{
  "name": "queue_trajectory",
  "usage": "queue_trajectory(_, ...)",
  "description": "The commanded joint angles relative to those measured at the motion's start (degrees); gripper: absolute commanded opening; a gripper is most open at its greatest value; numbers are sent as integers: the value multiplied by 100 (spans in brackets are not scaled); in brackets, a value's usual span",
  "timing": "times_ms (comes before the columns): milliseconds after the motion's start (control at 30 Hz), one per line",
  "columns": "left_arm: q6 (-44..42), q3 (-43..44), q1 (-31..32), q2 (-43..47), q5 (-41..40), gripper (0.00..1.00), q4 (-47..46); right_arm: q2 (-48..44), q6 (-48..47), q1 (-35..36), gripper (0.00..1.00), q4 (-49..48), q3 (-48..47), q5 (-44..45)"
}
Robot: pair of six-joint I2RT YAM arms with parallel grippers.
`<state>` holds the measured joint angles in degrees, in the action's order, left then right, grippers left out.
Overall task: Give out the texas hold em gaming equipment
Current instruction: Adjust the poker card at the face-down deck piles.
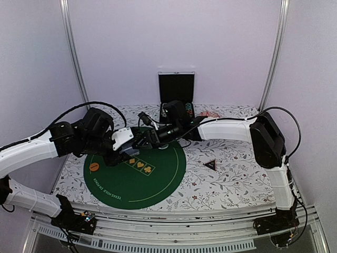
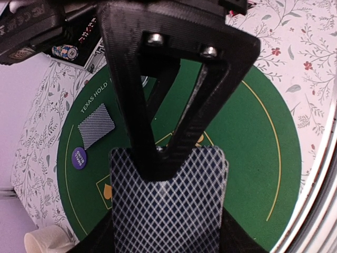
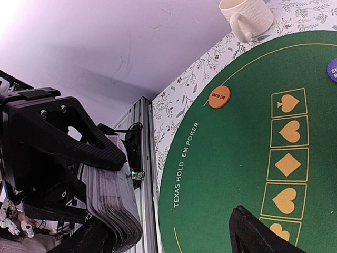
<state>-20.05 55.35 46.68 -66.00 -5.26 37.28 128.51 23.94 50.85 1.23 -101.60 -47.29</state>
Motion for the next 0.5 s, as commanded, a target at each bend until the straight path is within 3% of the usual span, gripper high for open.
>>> queue_trajectory(0,-65,98,-52,157,4,53,-151,-279,-208,-80,75,388,0,68)
queue_trajectory(333,-69,81,-50,184,-2,53,-142,-642,-576,-90,71,900,-53,242)
queue_trajectory(467,-65,81,-51,143,19,54,-142,-635,-559,-76,69,839,-168,-112)
